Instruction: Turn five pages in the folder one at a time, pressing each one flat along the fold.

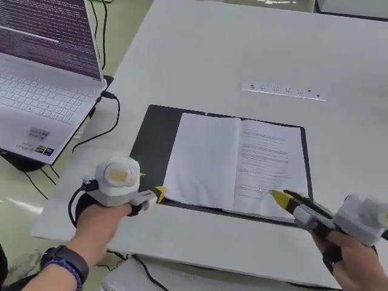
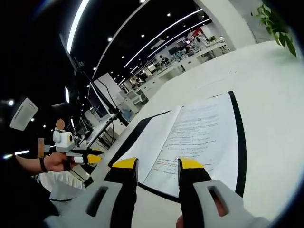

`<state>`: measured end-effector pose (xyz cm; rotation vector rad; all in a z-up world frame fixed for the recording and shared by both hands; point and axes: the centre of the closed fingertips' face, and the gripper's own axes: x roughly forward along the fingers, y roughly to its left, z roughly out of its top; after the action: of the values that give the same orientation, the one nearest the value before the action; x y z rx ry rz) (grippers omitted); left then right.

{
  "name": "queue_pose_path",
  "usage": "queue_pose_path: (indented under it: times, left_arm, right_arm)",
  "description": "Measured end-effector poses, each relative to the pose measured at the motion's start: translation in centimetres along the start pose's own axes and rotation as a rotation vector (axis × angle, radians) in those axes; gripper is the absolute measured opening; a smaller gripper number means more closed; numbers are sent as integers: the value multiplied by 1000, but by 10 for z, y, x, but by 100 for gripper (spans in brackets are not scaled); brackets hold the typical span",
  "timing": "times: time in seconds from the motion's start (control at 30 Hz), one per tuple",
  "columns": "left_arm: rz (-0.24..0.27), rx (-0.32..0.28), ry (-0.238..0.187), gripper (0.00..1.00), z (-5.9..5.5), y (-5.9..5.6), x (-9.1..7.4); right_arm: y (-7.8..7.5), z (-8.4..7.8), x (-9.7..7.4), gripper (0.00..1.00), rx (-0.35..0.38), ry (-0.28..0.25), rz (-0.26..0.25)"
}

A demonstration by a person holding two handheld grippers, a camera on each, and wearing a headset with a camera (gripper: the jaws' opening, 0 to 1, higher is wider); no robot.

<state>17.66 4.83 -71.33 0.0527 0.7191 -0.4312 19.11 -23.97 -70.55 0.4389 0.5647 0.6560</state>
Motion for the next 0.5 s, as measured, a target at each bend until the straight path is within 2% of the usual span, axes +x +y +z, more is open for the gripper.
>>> queue_pose_path:
  times: [0.07, 0.2, 0.33, 0.47, 0.5]
  left_arm:
    - [9, 2, -14, 35, 6, 4, -7]
    - [2, -4, -39, 38, 13, 4, -19]
    - [15, 23, -27, 40, 12, 4, -28]
    - [11, 14, -34, 43, 10, 2, -37]
    - [8, 16, -35, 44, 9, 0, -39]
  right_arm:
    - [2, 5, -7, 35, -42, 8, 3]
    - [5, 13, -18, 40, -54, -15, -2]
    - [8, 18, -26, 43, -62, -39, -10]
    - [10, 17, -30, 49, -100, -22, -17]
    - [10, 17, -31, 49, -128, -6, -24]
